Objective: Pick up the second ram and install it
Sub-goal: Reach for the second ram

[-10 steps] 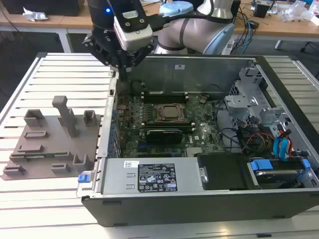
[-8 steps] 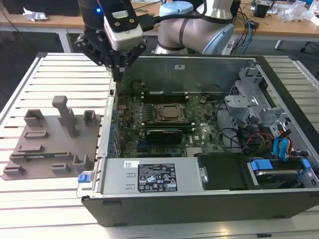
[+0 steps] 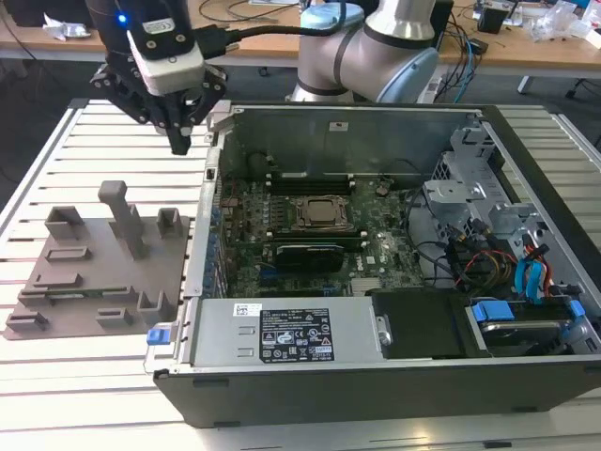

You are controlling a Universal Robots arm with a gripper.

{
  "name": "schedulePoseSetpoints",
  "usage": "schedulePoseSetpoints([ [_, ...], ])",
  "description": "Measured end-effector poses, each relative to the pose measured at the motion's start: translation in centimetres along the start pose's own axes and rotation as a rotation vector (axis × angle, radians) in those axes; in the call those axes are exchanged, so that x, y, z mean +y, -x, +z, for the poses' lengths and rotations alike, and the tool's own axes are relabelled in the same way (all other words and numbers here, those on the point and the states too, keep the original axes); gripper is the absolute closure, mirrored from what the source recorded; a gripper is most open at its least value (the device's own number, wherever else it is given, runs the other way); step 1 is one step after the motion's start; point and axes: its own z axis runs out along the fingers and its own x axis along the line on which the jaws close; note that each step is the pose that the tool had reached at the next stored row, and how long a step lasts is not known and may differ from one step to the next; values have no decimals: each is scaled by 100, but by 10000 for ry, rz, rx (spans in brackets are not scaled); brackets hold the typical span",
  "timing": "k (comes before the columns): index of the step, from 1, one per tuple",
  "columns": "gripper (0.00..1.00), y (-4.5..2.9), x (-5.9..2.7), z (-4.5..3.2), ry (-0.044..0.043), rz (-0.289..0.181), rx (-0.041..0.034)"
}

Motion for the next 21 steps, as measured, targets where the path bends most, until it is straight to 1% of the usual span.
schedulePoseSetpoints([
  [1,89,-86,-6,-2,0,3,-5],
  [2,89,-134,-10,-2,2,2,-9],
  [3,89,-164,-12,-3,1,1,-9],
  [5,89,-296,-22,-6,1,2,-16],
  [6,89,-447,-33,-9,2,1,-25],
  [7,89,-520,-38,-11,3,2,-30],
  [8,89,-608,-45,-13,3,0,-35],
  [9,89,-659,-50,-14,3,-1,-37],
  [11,89,-706,-55,-15,3,1,-39],
  [13,89,-842,-76,-18,3,-1,-44],
  [16,89,-996,-109,-22,3,0,-47],
  [18,89,-1070,-183,-24,4,-1,-48],
  [19,89,-1122,-276,-28,4,0,-49],
  [20,89,-1139,-309,-29,4,-1,-50],
  [21,89,-1188,-384,-32,4,-1,-53],
])
